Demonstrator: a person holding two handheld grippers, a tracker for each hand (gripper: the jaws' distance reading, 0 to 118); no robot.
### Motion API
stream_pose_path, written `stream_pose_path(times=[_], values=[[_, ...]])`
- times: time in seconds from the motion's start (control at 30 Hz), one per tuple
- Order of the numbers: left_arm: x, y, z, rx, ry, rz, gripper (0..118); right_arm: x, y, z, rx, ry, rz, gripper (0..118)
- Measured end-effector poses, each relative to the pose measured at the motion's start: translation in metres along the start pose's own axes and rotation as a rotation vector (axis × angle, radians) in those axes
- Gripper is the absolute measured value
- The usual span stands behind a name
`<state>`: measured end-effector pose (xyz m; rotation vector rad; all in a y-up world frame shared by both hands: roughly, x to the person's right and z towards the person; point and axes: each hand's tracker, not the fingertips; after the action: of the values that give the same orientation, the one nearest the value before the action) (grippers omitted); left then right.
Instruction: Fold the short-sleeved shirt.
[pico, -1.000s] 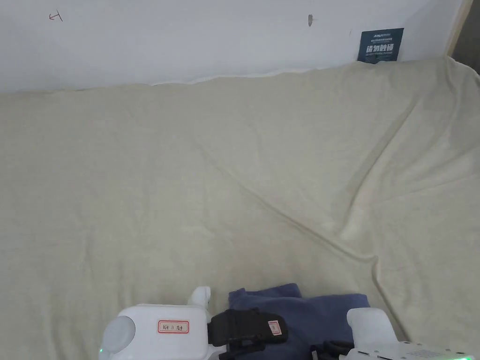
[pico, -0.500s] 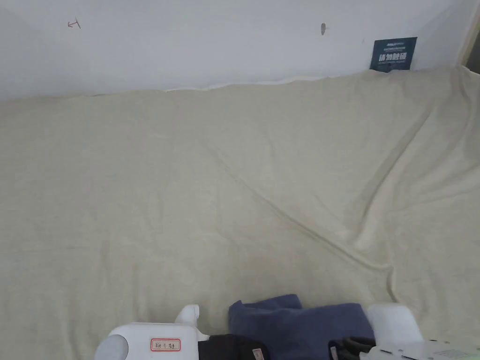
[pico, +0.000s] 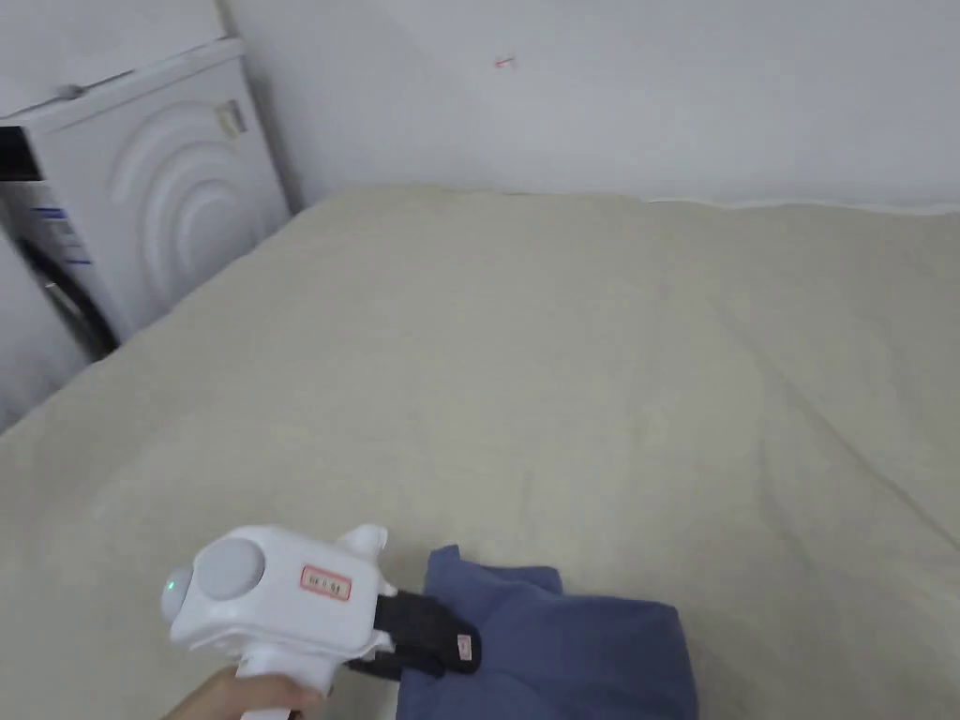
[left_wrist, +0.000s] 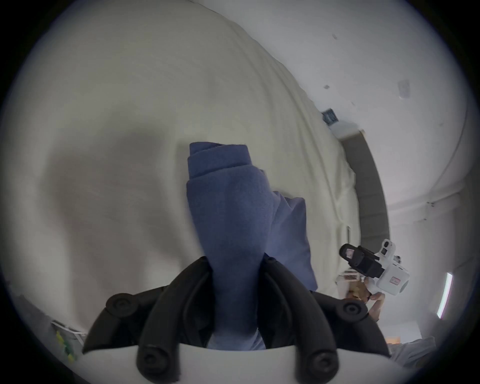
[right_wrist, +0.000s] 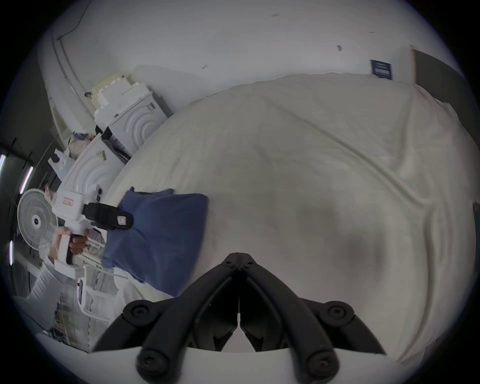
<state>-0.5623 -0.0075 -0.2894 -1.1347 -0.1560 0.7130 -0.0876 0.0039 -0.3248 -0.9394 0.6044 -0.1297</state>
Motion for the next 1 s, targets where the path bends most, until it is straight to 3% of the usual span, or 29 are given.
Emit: stream_pose_path(times=[0.07,0.2,0.43,0.6,0.73,0.77,0.8,0.87,0.9,1.0], values=[[-0.021,0.018,0.026,0.014,0.097,-0.011,23,-0.023,0.013,-0.022,-0.002,0.010,0.050,0],[-0.080,0.062,0.068,0.034,0.270,-0.025,23,-0.052,0.032,-0.056,-0.035,0.098,0.051,0],[-0.154,0.132,0.131,0.079,0.560,0.014,23,-0.091,0.054,-0.115,-0.094,0.121,0.107,0],[-0.196,0.175,0.141,0.008,0.764,-0.044,23,-0.116,0.065,-0.148,-0.132,0.147,0.161,0],[-0.220,0.196,0.163,0.128,0.892,0.014,24,-0.133,0.069,-0.163,-0.140,0.153,0.215,0],[-0.223,0.197,0.167,0.129,0.950,-0.001,27,-0.135,0.070,-0.167,-0.150,0.155,0.232,0],[-0.233,0.200,0.172,0.162,0.975,0.015,42,-0.136,0.070,-0.169,-0.154,0.162,0.242,0],[-0.243,0.201,0.182,0.152,1.029,0.085,90,-0.137,0.068,-0.172,-0.162,0.166,0.265,0],[-0.244,0.198,0.188,0.192,1.028,0.110,106,-0.138,0.067,-0.172,-0.164,0.166,0.271,0],[-0.240,0.184,0.209,0.299,0.958,0.109,107,-0.138,0.064,-0.173,-0.179,0.169,0.284,0]])
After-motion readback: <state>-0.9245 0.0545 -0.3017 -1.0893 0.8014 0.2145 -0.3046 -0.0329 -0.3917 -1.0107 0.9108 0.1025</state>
